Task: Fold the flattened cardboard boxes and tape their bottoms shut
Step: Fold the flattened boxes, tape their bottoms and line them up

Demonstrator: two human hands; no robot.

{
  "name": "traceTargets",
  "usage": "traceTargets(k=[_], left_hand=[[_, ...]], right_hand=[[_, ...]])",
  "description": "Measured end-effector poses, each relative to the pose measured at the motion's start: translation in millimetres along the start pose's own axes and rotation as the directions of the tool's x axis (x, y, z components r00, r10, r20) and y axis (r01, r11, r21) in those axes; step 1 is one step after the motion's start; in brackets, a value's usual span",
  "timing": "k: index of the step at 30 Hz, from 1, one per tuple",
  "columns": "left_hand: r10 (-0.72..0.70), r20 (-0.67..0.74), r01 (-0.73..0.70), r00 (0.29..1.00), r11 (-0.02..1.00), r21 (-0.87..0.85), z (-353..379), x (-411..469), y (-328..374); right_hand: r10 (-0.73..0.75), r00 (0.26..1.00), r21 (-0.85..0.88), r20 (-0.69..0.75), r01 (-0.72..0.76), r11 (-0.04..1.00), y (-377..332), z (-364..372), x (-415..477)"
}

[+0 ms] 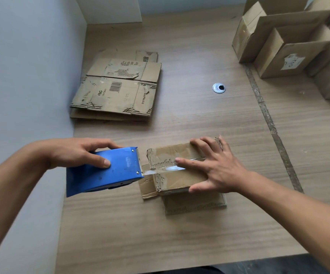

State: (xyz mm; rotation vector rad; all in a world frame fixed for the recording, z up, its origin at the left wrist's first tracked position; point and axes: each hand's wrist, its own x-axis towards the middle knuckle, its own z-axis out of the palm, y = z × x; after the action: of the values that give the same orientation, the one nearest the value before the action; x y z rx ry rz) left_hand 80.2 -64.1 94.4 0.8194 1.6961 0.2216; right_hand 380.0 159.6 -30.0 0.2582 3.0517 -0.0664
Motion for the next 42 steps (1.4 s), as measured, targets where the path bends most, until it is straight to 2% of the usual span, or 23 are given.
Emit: traceTargets(k=[8,16,22,24,26,28,30,32,33,34,38,40,42], left_hand=[[-0.085,0.007,0.084,0.996,0.995,0.057,-3,-1,-8],[-0.153,-0.036,0.157,0.988,0.966,0.205,6,29,-13],[-0.137,-0.062,0.15,0.989,0.922,0.356,19,53,0],[-0.104,-0.092,0.13,0.99,0.922,0.365,27,57,5],[-0.066,-0.141,0.114,0.988,0.923,0.367,36,57,8],[-0.034,-0.2,0.108,0.979,0.922,0.372,45,55,10],[-0.041,-0.258,0.139,0.965,0.916,0.375,54,52,15],[-0.065,-0.322,0.197,0.944,0.898,0.395,63,51,27],[-0.07,-0.353,0.222,0.933,0.884,0.412,67,52,34],[-0.074,-0.383,0.248,0.921,0.868,0.429,70,52,40],[-0.114,-0.487,0.382,0.866,0.78,0.496,82,51,63],[-0.115,-0.533,0.435,0.838,0.73,0.527,90,48,73],[-0.11,-0.568,0.47,0.815,0.699,0.539,96,47,80]], right_hand=[[0.017,1.0,-0.013,0.0,-0.017,1.0,0,3,-1],[0.024,1.0,-0.007,-0.016,-0.024,1.0,0,5,-1],[0.024,0.998,0.024,0.053,-0.025,0.999,0,6,-3],[0.024,0.998,0.071,0.058,-0.028,0.997,2,4,-4],[0.088,0.996,0.226,0.032,-0.093,0.97,1,0,-3],[0.281,0.956,0.499,-0.085,-0.203,0.842,-3,1,0],[0.577,0.807,0.734,-0.127,-0.314,0.602,-6,1,6],[0.768,0.639,0.816,0.045,-0.467,0.341,-2,-2,12],[0.792,0.591,0.793,0.152,-0.551,0.26,3,-3,15],[0.783,0.58,0.752,0.227,-0.615,0.238,8,-4,16],[0.68,0.673,0.688,0.289,-0.641,0.342,13,-11,13],[0.661,0.702,0.663,0.266,-0.631,0.403,8,-9,12],[0.664,0.725,0.628,0.183,-0.605,0.489,0,-3,13]])
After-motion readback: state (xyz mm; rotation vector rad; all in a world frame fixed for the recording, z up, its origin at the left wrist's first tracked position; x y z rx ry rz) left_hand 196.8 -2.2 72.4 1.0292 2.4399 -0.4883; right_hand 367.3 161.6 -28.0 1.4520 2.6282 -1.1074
